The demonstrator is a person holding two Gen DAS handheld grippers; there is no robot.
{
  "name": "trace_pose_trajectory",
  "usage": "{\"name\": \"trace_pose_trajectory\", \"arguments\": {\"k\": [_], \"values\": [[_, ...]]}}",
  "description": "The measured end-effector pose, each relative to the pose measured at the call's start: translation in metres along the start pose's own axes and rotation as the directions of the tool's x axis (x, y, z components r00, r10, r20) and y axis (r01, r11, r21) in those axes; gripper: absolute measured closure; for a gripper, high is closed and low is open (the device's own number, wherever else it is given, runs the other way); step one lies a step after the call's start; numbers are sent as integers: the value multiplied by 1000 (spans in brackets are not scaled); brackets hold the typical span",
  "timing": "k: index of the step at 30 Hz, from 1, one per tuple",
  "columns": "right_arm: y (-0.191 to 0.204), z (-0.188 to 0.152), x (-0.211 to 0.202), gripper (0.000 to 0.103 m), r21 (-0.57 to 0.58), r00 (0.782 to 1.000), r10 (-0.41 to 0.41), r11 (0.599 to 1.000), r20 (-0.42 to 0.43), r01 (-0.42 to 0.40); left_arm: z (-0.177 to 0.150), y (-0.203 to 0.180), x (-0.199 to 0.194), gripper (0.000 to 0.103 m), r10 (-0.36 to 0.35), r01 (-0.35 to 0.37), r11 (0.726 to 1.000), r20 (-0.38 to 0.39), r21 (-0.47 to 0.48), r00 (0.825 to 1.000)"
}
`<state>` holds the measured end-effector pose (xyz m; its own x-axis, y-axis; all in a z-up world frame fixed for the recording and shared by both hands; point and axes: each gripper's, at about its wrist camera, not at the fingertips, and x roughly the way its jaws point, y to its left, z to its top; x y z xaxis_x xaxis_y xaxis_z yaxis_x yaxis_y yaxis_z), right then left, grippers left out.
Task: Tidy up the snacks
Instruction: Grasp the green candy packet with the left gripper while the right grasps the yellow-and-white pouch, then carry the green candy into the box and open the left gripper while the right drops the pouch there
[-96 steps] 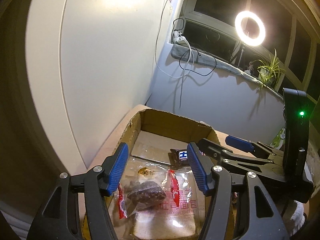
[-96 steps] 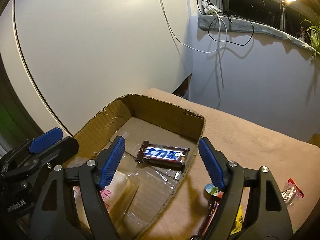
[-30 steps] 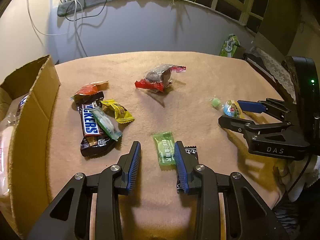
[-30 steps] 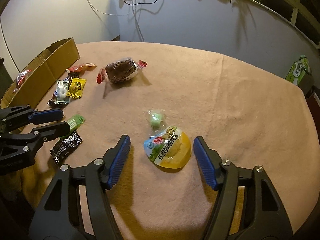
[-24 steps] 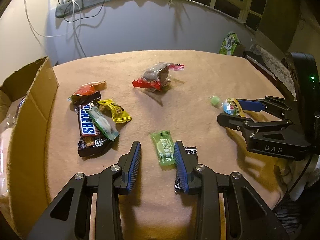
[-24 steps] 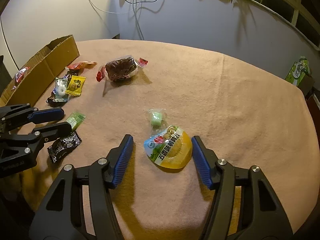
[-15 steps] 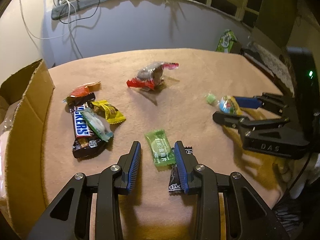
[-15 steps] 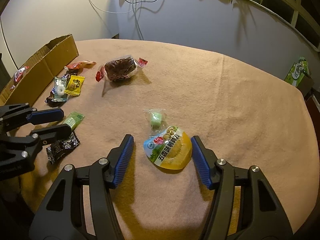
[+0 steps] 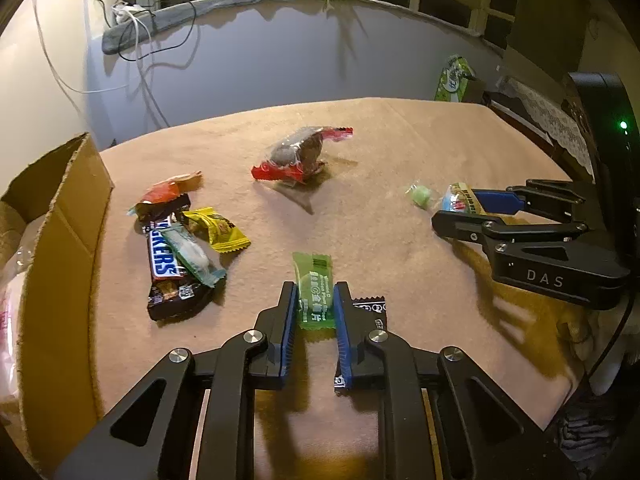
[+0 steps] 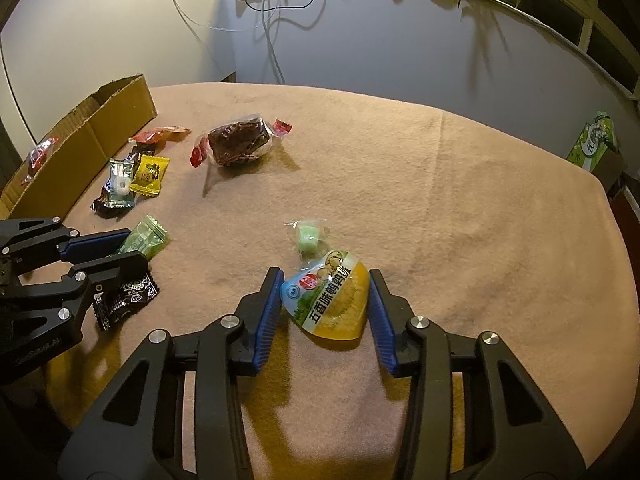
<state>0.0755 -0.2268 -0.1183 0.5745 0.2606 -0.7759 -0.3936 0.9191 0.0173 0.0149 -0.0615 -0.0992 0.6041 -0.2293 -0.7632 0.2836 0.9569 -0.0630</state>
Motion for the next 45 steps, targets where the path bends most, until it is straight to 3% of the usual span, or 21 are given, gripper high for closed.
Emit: {"name": "trace_pose_trajectory", "arguments": {"k": [4,15,19,31,45], "values": [[-4,-1,-5,62,12,1000,4,1000,15,-4,3,5,-2,95,-11,11,1000,7,-18,1000],[-2,2,-7,63,13,1000,10,1000,14,-10,3,5,7,94,-12,12,1000,-18,-12,1000],[-1,2,-7,63,10,1000,10,1000,16,-11,4,7,6,99,-3,3,999,-4,-37,1000],[-3,7,-26,64,34,997,28,999,75,-31,13,22,-18,99,-2,10,995,85,-104,996],[59,50,-35,64,-30,983,130,991,133,-127,20,74,-69,99,69,-25,980,215,-198,974]]}}
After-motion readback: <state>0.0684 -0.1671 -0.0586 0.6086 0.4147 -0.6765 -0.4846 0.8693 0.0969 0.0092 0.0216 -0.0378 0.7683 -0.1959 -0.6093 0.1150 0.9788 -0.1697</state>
